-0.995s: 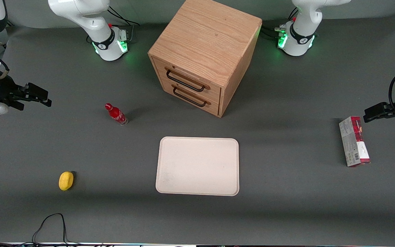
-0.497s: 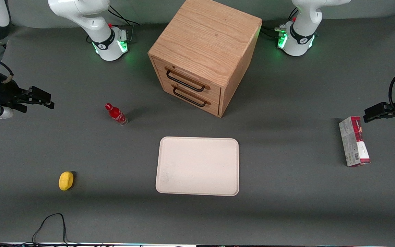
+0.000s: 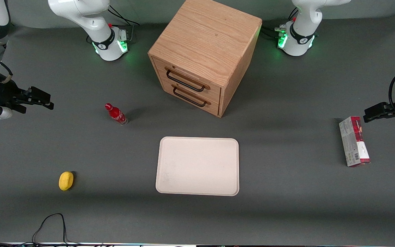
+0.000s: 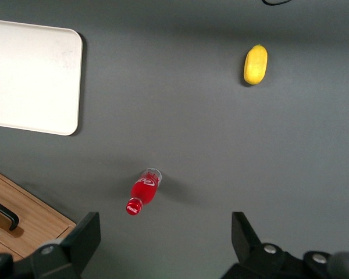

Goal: Open upper drawer

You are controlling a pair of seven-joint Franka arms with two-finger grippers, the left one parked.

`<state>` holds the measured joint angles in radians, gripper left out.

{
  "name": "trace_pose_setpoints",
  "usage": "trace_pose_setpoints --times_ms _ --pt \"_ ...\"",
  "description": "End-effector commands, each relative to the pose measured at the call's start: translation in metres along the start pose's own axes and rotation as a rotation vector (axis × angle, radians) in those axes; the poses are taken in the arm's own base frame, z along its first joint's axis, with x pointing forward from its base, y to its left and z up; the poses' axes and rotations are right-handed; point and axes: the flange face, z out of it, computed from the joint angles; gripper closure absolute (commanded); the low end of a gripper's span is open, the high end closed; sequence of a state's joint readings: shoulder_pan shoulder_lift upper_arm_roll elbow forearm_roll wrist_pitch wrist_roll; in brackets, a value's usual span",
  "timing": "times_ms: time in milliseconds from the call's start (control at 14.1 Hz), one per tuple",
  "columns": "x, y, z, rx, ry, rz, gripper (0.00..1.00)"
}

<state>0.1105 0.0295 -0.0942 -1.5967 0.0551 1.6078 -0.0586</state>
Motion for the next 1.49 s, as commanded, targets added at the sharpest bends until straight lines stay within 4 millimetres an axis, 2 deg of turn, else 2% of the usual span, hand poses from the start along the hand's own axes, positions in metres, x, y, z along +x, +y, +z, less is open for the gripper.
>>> trace_pose_setpoints --times_ms 0,71,284,426,497,711,853,995,1208,1421 --pt "0.006 -0.004 -0.001 -0.018 -0.011 -0.033 0.0" --pt "0.007 -0.019 0.001 -0.019 -0.013 -0.059 0.0" --pt "0.022 -0.086 0.016 -0.033 -0.027 -0.162 0.0" --pt "0.033 -0.107 0.028 -0.013 -0.041 -0.187 0.0" --pt "0.034 -0.138 0.039 0.0 -0.058 -0.24 0.0" --pt "0.03 -0.203 0.064 -0.004 -0.088 -0.347 0.0" --pt "0.021 -0.253 0.079 -0.011 -0.109 -0.425 0.0" --pt "0.007 -0.293 0.092 -0.006 -0.13 -0.492 0.0" --pt "-0.01 -0.337 0.104 0.13 -0.175 -0.576 0.0" --pt "-0.023 -0.37 0.13 0.197 -0.224 -0.763 0.0"
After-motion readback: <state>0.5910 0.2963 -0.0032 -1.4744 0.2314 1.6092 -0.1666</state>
